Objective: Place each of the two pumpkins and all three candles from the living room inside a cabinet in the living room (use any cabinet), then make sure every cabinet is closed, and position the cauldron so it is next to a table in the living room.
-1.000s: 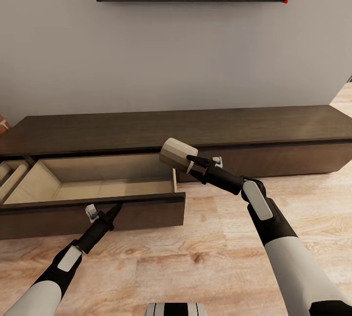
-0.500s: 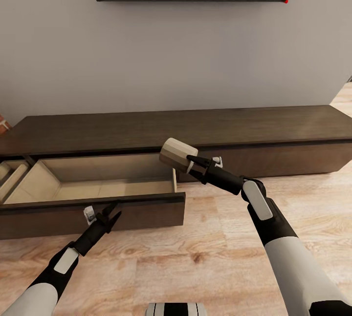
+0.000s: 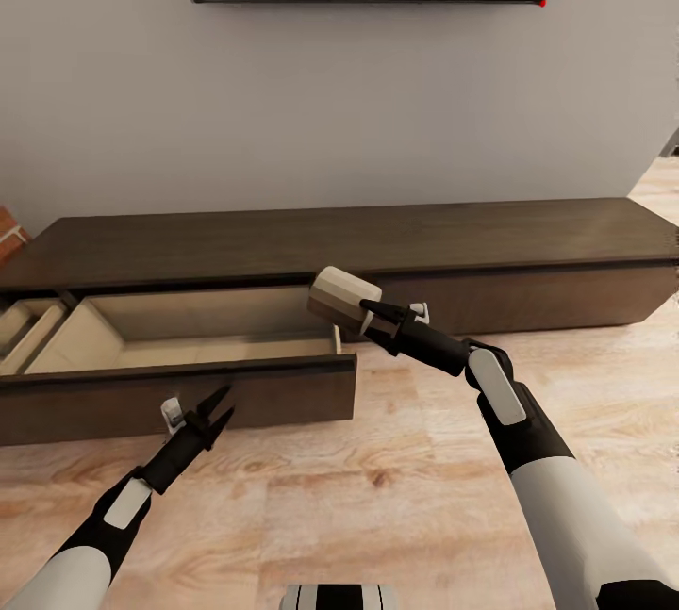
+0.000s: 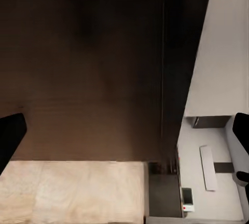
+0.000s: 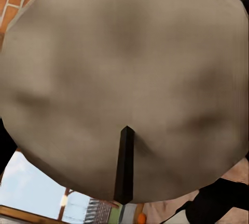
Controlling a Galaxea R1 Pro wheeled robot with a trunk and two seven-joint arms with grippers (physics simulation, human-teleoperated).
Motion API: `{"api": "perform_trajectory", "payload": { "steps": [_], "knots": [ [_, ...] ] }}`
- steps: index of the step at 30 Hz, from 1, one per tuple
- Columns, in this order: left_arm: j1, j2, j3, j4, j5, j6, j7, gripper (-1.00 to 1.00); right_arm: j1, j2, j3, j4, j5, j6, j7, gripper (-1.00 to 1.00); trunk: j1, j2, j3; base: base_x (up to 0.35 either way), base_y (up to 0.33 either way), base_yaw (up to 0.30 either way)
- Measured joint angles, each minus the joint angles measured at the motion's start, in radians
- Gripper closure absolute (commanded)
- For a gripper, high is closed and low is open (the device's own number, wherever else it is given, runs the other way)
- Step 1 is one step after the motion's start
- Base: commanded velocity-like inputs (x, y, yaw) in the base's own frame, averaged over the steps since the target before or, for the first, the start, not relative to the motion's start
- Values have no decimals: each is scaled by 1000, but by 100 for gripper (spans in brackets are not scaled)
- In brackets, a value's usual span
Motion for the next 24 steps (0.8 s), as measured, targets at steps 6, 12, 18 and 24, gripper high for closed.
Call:
{"api": "perform_trajectory", "payload": {
  "steps": [6,12,18,24],
  "knots": [
    [0,2,0,0,0,0,0,-100,0,0,0,0,-2,1,0,100,0,0,0,-113,0,0],
    [0,2,0,0,0,0,0,-100,0,0,0,0,-2,1,0,100,-1,0,0,-3,0,0],
    [0,5,1,0,-1,0,0,-100,0,0,0,0,-2,1,0,100,-1,0,4,0,0,0],
    [0,8,0,0,-1,0,1,-100,0,0,0,0,-5,2,0,100,-4,2,27,0,0,0]
  ]
}}
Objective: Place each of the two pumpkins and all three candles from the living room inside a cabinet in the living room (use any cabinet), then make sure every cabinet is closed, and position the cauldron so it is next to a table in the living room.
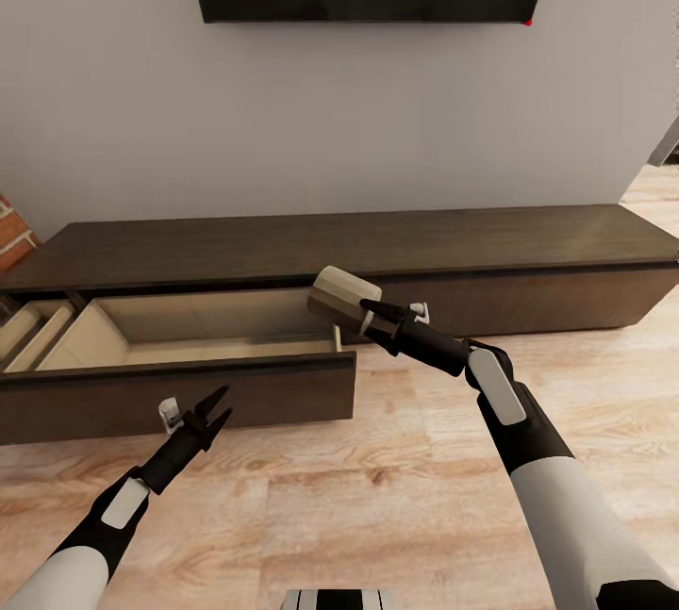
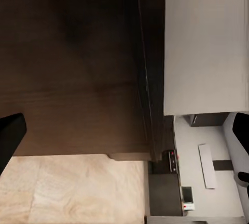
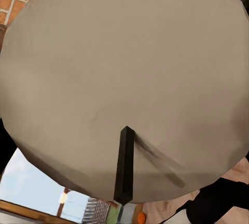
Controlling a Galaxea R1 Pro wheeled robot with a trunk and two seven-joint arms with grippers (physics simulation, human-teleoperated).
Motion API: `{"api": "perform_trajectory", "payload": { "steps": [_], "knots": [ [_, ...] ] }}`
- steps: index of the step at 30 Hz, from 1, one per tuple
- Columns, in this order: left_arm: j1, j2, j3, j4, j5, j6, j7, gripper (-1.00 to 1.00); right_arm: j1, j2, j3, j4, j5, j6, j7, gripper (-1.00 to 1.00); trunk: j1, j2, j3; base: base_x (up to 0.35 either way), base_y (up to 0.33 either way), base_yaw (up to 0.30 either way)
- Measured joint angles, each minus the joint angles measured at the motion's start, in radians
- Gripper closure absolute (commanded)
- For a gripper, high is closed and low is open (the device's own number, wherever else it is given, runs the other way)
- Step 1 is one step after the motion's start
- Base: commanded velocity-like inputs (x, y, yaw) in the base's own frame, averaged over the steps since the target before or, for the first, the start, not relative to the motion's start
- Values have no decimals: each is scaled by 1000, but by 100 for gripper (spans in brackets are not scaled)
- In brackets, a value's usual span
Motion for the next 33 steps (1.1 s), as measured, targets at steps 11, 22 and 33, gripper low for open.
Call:
{"api": "perform_trajectory", "payload": {
  "steps": [11,22,33],
  "knots": [
    [0,2,0,0,0,0,0,-100,0,0,0,0,4,-1,0,100,1,0,0,-157,0,0],
    [0,1,0,0,0,0,1,-100,0,0,0,0,2,-1,0,100,0,0,0,-90,0,0],
    [0,0,0,0,0,0,1,-100,0,0,0,0,2,-1,0,100,0,0,0,-10,0,0]
  ]
}}
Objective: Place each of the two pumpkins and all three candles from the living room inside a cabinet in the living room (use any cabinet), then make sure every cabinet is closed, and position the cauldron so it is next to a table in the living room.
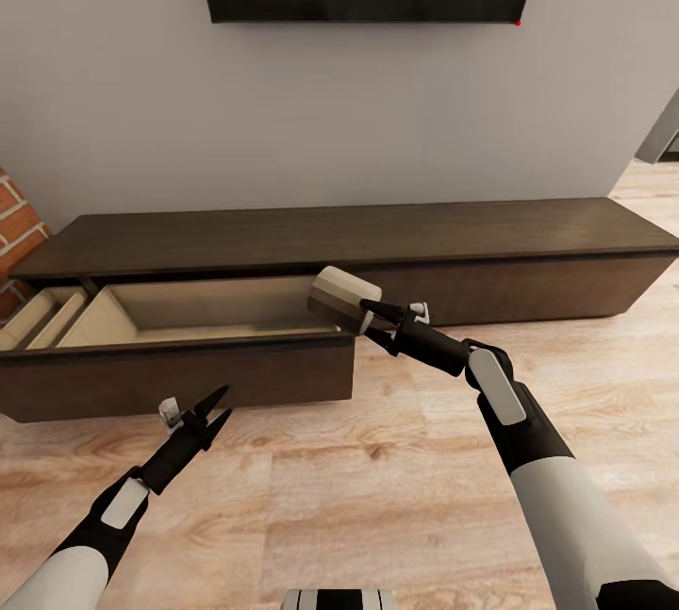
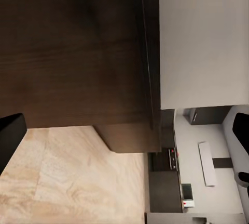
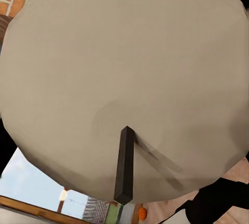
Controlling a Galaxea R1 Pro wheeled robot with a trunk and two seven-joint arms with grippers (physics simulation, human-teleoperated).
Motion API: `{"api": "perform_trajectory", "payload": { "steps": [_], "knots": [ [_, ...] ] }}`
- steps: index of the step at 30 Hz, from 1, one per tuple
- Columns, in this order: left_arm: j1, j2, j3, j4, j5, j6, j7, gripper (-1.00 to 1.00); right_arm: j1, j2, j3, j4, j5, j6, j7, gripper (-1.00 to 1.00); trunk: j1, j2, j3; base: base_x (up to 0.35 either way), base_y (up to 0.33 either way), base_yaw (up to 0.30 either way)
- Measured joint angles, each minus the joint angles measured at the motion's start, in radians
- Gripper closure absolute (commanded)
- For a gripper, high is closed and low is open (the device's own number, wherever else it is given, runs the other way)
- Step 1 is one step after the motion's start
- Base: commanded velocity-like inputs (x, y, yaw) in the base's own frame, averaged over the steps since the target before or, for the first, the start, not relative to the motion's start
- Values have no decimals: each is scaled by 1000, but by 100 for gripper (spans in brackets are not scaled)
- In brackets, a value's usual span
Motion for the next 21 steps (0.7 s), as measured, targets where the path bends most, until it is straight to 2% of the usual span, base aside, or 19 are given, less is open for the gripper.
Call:
{"api": "perform_trajectory", "payload": {
  "steps": [10,16,21],
  "knots": [
    [0,-1,0,0,-1,-1,6,-100,0,0,0,0,0,0,0,100,0,0,0,0,0,0],
    [0,-2,0,0,-3,-2,63,-100,0,0,0,0,0,0,0,100,0,0,0,0,0,0],
    [0,-2,0,0,-5,-4,70,-100,0,0,0,0,0,0,0,100,0,0,0,0,0,0]
  ]
}}
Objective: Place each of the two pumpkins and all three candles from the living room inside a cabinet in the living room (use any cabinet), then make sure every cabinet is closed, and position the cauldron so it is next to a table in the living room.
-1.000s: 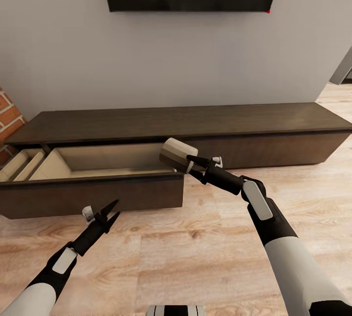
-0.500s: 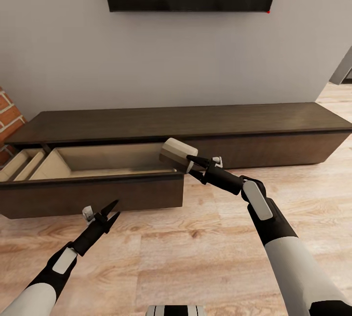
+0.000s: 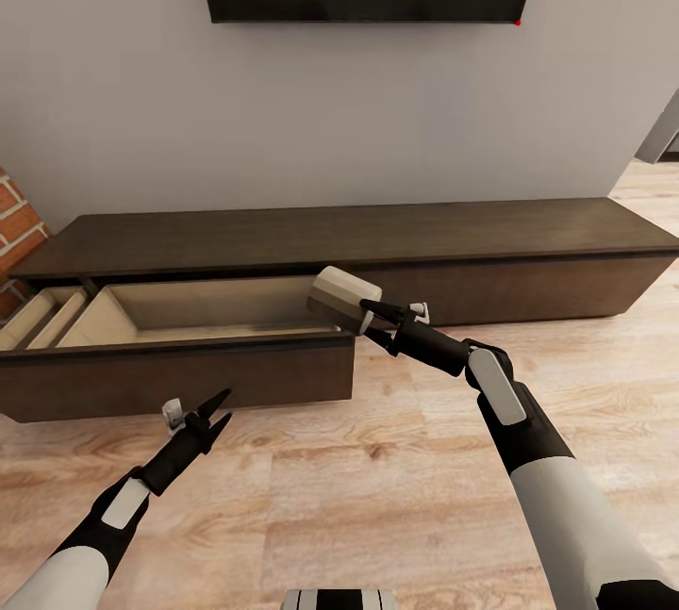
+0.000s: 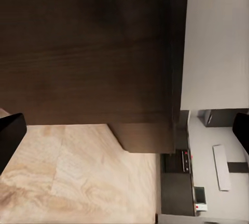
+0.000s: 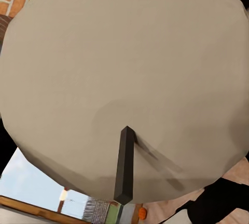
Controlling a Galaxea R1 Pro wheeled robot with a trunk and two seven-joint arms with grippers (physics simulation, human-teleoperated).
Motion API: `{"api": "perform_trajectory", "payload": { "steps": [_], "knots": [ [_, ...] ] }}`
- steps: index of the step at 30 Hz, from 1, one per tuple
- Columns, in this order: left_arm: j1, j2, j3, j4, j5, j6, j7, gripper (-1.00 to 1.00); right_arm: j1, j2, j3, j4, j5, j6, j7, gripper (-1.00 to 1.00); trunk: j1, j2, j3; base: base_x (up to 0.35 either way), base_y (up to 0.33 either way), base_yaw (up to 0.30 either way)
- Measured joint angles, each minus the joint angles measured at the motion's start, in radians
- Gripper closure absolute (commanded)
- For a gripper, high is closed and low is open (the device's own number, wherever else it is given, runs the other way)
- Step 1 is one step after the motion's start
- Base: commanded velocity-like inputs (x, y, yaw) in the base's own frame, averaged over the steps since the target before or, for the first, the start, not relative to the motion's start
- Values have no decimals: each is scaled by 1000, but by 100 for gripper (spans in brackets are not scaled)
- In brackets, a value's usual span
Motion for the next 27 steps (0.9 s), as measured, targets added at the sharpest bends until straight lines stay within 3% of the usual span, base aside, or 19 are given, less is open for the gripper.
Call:
{"api": "perform_trajectory", "payload": {
  "steps": [19,27],
  "knots": [
    [0,0,-2,-3,-1,-3,9,-100,0,-1,0,0,0,3,3,100,0,0,0,0,0,0],
    [0,0,-2,-4,-1,-3,23,-100,0,-2,0,0,1,1,2,100,-3,1,23,0,0,0]
  ]
}}
